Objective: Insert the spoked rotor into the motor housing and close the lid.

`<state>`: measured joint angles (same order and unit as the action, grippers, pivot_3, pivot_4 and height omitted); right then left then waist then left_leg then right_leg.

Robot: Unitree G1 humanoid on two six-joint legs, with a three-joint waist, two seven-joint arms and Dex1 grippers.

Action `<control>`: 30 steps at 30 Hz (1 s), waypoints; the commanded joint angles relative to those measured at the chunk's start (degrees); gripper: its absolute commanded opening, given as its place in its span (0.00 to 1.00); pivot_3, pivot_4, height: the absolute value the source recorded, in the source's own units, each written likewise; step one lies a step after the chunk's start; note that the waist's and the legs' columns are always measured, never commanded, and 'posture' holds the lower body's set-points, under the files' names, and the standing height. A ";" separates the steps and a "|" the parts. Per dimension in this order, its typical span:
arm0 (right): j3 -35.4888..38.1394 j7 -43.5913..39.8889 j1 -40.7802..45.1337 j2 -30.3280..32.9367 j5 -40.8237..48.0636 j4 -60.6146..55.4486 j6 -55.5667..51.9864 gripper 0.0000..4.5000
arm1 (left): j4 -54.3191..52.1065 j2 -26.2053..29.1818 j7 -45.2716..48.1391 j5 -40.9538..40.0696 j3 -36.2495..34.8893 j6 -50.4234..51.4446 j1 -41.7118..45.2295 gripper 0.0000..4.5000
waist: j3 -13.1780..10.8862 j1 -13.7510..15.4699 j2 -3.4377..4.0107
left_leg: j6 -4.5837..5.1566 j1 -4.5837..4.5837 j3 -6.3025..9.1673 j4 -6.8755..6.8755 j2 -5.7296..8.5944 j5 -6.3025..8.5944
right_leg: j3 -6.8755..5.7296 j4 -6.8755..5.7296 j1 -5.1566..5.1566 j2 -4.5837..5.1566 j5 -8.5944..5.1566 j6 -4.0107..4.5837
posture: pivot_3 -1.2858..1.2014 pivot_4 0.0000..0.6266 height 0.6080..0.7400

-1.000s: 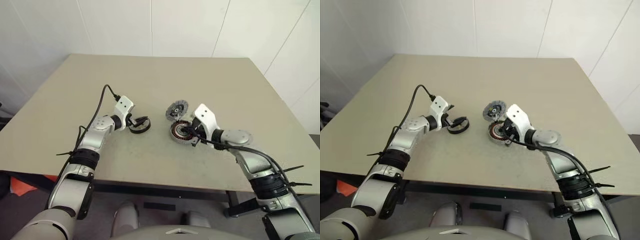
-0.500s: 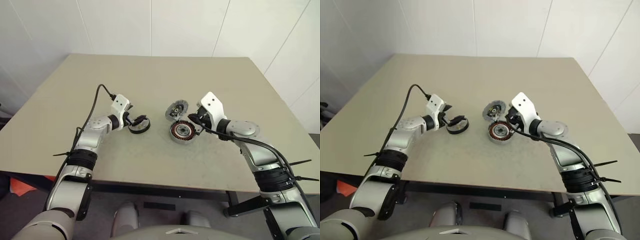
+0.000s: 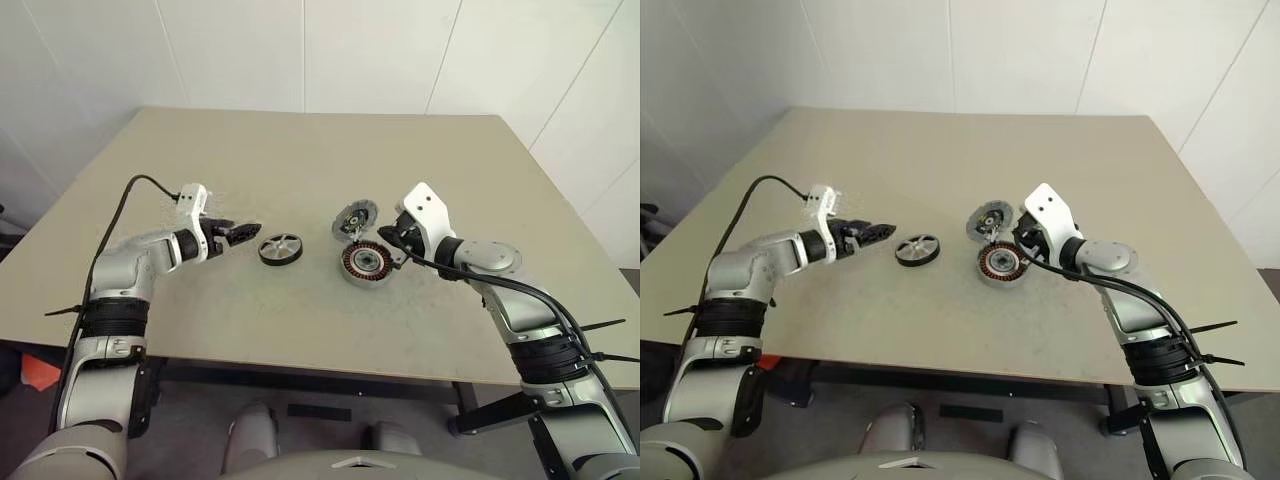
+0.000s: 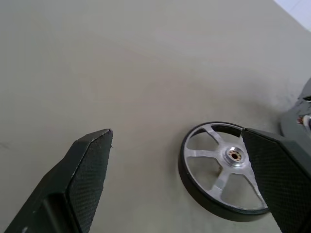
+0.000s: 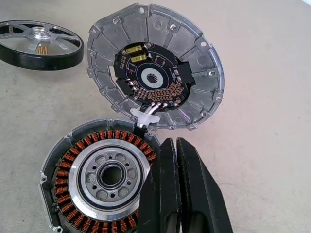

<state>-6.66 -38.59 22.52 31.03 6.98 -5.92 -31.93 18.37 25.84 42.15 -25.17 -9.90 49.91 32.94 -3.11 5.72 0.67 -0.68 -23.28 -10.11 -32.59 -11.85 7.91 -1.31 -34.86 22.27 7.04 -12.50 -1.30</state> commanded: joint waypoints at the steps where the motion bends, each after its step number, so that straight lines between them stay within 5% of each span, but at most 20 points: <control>1: 1.80 0.27 0.82 0.33 0.70 -2.09 0.33 0.01 | -3.04 -0.91 -0.79 -4.02 -1.73 5.60 0.01 1.00 | 0.00 0.01 0.00 | 0.00 0.00 0.00 0.00 0.00 0.00 | 0.00 0.00 0.00 0.00 0.00 0.00 | 0.52 0.00 1.00; 15: 1.97 0.60 0.68 0.33 0.55 -1.76 0.29 0.01 | -3.37 -4.20 -6.26 -3.48 1.24 11.35 -3.05 1.00 | 0.00 -0.09 0.00 | -0.01 0.10 0.01 0.00 0.00 -0.01 | 0.00 0.02 -0.09 -0.01 0.00 0.00 | 0.52 0.00 1.00; 30: 1.48 0.87 0.90 -0.07 0.14 -1.08 0.68 0.01 | -3.68 -13.95 -11.92 -9.62 -5.09 17.76 -1.39 1.00 | 0.02 1.30 0.02 | 0.00 0.10 0.03 -0.06 0.07 0.00 | 0.00 0.08 -0.26 0.04 0.00 -0.01 | 0.52 0.00 1.00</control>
<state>-6.34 -38.30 22.32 31.01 6.97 -5.88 -31.89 14.82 12.33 30.55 -33.16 -14.96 66.33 31.07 -3.09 7.02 0.70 -0.67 -23.18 -10.06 -32.65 -11.80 7.91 -1.31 -34.78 22.01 7.08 -12.50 -1.32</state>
